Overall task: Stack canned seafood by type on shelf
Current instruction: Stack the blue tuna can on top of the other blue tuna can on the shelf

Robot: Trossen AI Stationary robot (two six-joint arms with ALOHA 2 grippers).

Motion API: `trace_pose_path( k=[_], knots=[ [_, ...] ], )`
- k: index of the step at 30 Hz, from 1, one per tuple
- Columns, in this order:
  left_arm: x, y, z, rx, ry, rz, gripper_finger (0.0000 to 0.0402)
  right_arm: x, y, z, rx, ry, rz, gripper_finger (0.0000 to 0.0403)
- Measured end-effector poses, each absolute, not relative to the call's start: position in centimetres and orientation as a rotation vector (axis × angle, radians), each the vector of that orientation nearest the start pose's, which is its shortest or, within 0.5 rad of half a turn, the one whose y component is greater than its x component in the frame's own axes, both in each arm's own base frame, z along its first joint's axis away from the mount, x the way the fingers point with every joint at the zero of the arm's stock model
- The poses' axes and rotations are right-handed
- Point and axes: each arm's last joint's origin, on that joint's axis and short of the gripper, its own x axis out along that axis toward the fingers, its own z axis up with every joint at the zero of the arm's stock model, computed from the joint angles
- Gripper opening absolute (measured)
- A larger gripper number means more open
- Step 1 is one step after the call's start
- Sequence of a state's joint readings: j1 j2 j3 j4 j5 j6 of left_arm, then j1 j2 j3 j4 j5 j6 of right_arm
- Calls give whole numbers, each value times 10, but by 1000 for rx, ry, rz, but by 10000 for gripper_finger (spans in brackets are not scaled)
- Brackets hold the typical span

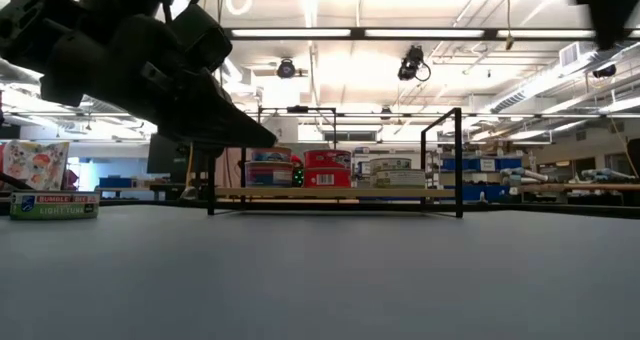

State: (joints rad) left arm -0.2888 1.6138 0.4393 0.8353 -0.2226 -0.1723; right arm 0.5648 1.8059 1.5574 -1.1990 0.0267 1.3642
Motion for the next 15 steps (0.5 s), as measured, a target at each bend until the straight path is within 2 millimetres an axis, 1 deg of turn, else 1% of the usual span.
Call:
trace_pose_path(
  k=[3,6,10,15],
  knots=[
    [263,-69,132,-75,333,-29,6,286,196,253,771,1445,-651,150],
    [264,-66,132,-75,334,-18,6,281,207,243,840,1549,-731,165],
    [265,-62,132,-52,333,-8,6,277,219,226,864,1672,-821,169],
    [265,-58,132,-55,333,6,6,275,228,211,870,1779,-873,164]
  ],
)
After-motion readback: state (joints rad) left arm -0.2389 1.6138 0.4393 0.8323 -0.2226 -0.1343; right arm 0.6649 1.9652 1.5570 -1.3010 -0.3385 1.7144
